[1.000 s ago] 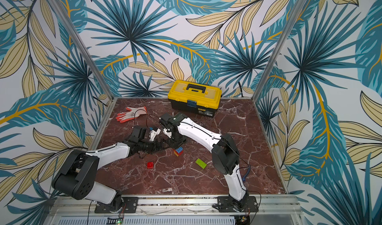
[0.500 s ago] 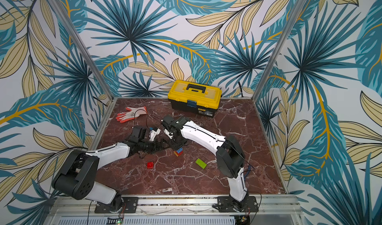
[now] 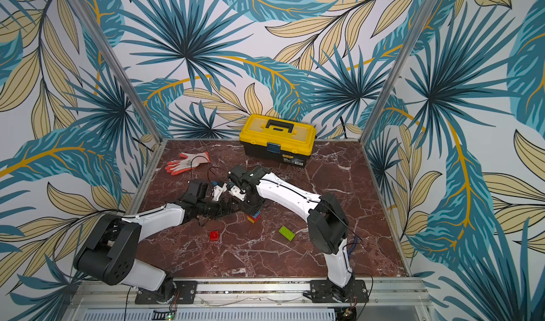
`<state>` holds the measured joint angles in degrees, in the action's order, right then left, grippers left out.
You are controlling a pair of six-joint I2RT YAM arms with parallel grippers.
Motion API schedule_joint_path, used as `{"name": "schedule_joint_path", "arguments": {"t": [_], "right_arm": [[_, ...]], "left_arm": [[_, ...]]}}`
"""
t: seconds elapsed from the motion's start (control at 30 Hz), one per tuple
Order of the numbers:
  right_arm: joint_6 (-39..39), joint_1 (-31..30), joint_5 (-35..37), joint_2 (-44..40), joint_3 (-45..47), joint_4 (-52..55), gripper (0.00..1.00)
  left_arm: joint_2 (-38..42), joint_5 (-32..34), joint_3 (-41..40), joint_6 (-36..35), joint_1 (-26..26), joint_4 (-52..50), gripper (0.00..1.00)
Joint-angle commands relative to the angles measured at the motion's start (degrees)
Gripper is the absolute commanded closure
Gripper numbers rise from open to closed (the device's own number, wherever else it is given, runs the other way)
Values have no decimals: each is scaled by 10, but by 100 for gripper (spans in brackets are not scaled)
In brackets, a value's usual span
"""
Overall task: Assemble a carrot with lego
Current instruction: Assemble the lego brick with the lego brick.
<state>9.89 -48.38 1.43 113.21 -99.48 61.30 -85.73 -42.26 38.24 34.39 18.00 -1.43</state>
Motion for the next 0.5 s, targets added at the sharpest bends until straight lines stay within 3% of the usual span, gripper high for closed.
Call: {"name": "schedule_joint_path", "arguments": {"t": [0.0, 0.47], "right_arm": [[54, 5, 14, 44, 8, 41, 71], [109, 8, -20, 65, -28, 61, 66]], "left_arm": [[26, 0, -18, 8, -15, 13, 1], [13, -6, -16, 9, -23, 13, 1]]}}
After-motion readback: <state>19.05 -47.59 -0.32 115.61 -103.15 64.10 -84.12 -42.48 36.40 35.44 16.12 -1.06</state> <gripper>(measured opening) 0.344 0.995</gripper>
